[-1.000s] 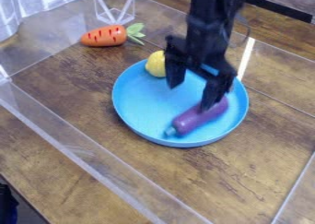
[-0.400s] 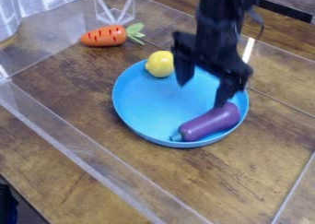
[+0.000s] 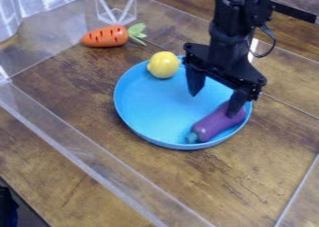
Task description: Put the purple eggplant on the blue tray
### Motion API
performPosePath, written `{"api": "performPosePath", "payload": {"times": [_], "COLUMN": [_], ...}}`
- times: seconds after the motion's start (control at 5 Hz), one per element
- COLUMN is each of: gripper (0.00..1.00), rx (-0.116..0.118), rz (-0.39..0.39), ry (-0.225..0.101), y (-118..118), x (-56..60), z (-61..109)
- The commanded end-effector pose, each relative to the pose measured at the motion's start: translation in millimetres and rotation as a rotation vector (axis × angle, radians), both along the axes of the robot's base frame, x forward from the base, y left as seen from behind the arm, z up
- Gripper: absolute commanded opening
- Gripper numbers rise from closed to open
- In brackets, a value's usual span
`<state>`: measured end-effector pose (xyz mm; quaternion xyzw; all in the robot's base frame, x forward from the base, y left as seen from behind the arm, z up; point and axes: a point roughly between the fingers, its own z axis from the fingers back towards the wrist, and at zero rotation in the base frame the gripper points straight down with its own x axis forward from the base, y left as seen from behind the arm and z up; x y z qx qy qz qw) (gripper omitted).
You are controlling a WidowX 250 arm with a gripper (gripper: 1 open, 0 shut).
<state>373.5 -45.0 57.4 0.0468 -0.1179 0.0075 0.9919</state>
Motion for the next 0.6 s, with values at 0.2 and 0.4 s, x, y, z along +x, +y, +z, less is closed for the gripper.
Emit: {"api": "performPosePath", "payload": {"times": [0.2,0.4], "gripper": [0.00,0.00], "rx": [0.011,0.019], "rz": [-0.037,0.007], "ry": [-0.015,-0.035], "y": [-1.8,15.9], "x": [15.3,16.7], "z": [-3.2,5.4]}}
